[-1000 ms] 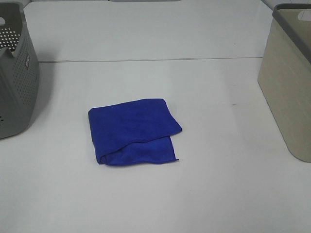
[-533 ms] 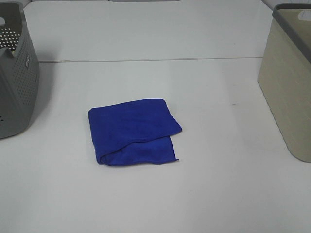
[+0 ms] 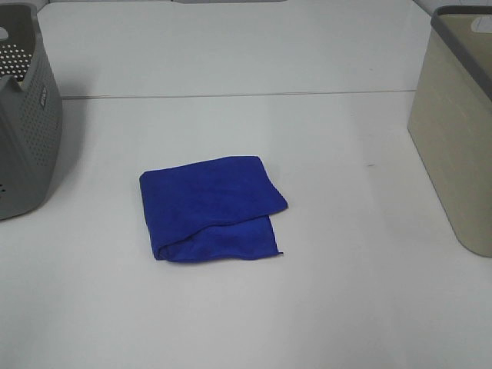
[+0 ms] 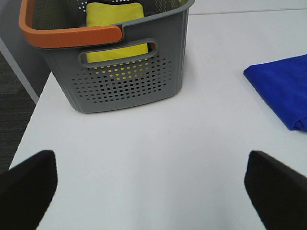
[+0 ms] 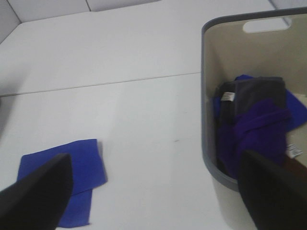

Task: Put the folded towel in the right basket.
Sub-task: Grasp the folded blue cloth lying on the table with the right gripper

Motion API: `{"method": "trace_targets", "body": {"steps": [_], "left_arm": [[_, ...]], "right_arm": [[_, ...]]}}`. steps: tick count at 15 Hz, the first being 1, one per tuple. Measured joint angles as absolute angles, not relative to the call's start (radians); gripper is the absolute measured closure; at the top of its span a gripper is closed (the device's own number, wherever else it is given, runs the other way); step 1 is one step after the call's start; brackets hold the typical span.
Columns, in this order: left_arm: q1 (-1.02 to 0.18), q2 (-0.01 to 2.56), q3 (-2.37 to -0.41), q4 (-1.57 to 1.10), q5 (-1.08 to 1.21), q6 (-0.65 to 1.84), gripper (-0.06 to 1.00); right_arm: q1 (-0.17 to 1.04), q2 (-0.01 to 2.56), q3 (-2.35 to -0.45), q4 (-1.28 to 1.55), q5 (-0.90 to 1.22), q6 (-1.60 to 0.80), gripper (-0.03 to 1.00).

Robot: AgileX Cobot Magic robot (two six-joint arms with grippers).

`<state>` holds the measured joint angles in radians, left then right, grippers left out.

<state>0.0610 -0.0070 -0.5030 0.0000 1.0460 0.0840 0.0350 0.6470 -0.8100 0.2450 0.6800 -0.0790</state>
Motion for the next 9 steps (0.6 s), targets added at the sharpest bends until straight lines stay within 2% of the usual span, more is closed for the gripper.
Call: {"method": "trace_targets", "body": {"steps": [4,6,9], "left_arm": [[0.061,-0.007,-0.503,0.000,1.046,0.084,-0.05],[0.061,-0.007,-0.503,0.000,1.046,0.084,-0.05],[0.061,-0.007,-0.503,0.000,1.046,0.084,-0.05]], "right_arm": [[0.035,0.979,-0.890,0.699,0.692,-0.398,0.07],[0.035,1.151,-0.892,1.029,0.781,-0.656,0.07],[0.075,1.338,-0.893,1.311,0.887,-0.945,0.07]]}}
